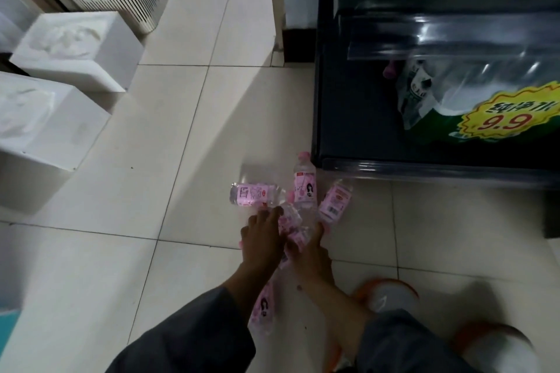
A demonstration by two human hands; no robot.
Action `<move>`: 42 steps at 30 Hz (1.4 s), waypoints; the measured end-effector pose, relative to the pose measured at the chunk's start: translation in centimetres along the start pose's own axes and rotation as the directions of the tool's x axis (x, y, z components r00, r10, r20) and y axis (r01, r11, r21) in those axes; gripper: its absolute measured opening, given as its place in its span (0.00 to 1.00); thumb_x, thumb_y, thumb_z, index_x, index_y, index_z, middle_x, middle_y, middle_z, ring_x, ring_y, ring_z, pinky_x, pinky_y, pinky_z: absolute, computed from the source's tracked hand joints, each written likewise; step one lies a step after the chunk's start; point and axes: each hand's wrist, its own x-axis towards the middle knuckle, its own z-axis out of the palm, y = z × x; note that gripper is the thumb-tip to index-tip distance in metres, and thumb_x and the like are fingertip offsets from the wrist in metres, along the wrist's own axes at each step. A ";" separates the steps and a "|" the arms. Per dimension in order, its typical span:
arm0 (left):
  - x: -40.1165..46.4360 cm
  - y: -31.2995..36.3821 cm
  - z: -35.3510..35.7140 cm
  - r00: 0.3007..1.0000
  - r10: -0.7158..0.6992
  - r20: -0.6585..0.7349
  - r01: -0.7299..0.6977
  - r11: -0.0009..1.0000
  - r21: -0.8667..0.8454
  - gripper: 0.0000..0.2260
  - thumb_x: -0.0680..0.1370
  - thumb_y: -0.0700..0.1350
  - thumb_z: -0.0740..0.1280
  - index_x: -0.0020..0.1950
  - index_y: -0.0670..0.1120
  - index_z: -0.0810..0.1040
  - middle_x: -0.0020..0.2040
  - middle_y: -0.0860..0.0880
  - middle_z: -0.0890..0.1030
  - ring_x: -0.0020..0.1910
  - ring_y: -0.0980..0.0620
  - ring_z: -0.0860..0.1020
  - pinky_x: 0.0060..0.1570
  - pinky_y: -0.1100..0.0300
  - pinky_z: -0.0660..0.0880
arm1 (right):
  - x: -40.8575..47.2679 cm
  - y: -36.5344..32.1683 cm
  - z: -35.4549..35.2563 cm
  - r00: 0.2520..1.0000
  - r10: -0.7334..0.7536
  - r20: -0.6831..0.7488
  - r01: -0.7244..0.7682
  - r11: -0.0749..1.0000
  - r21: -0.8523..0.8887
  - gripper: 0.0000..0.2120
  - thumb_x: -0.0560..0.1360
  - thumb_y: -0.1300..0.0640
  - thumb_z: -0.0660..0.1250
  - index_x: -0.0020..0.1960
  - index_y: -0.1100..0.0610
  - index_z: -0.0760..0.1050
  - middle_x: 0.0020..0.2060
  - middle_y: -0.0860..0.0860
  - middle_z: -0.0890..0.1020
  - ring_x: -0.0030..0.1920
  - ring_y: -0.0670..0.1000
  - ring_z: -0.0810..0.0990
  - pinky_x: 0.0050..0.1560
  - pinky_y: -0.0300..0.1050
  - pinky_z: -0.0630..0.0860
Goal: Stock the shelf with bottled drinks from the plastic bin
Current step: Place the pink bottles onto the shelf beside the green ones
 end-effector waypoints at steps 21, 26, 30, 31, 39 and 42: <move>-2.3 0.0 -0.6 0.892 -0.449 -0.056 0.413 0.858 -0.305 0.24 0.77 0.56 0.68 0.71 0.52 0.69 0.76 0.45 0.60 0.74 0.41 0.60 0.68 0.41 0.65 | -2.7 2.5 -2.3 0.997 -0.054 -0.053 0.053 0.998 -0.031 0.35 0.75 0.43 0.68 0.72 0.29 0.50 0.58 0.56 0.75 0.54 0.61 0.79 0.49 0.50 0.78; -0.8 -0.3 0.2 0.764 -0.623 0.169 0.642 0.707 -0.297 0.35 0.76 0.67 0.65 0.71 0.44 0.63 0.67 0.39 0.75 0.65 0.37 0.73 0.65 0.44 0.67 | -3.1 3.0 -4.0 0.988 -0.157 0.011 0.156 0.971 -0.182 0.34 0.77 0.47 0.66 0.74 0.29 0.50 0.56 0.54 0.71 0.46 0.55 0.74 0.44 0.46 0.71; 0.5 -0.7 1.8 0.809 -0.544 0.224 0.587 0.773 -0.241 0.32 0.72 0.69 0.66 0.64 0.46 0.71 0.57 0.46 0.82 0.59 0.42 0.78 0.65 0.44 0.65 | -3.9 2.6 -5.2 0.982 -0.184 0.036 0.187 0.949 -0.253 0.35 0.76 0.48 0.65 0.74 0.29 0.50 0.57 0.53 0.70 0.54 0.58 0.77 0.45 0.46 0.69; 0.5 -0.6 2.0 0.815 -0.538 0.217 0.579 0.776 -0.251 0.30 0.71 0.68 0.67 0.61 0.47 0.72 0.54 0.47 0.83 0.57 0.43 0.79 0.64 0.44 0.66 | -4.2 2.5 -5.6 0.981 -0.193 0.029 0.194 0.944 -0.266 0.35 0.76 0.48 0.65 0.74 0.29 0.50 0.57 0.53 0.70 0.55 0.58 0.77 0.45 0.46 0.68; -2.8 1.1 0.2 0.930 -0.367 -0.013 0.349 0.894 -0.279 0.30 0.67 0.62 0.76 0.62 0.50 0.73 0.50 0.50 0.82 0.46 0.49 0.81 0.50 0.49 0.80 | -6.0 1.8 -8.0 0.955 -0.291 -0.053 0.263 0.917 -0.302 0.36 0.76 0.47 0.64 0.74 0.28 0.47 0.55 0.53 0.71 0.49 0.55 0.78 0.47 0.49 0.79; -4.0 2.2 -1.8 0.968 -0.244 -0.054 0.215 0.924 -0.315 0.33 0.65 0.61 0.76 0.65 0.54 0.69 0.52 0.51 0.78 0.43 0.53 0.80 0.41 0.53 0.82 | -6.6 1.3 -8.8 0.937 -0.344 -0.057 0.314 0.904 -0.292 0.35 0.78 0.46 0.63 0.74 0.27 0.45 0.57 0.52 0.70 0.51 0.53 0.76 0.48 0.47 0.78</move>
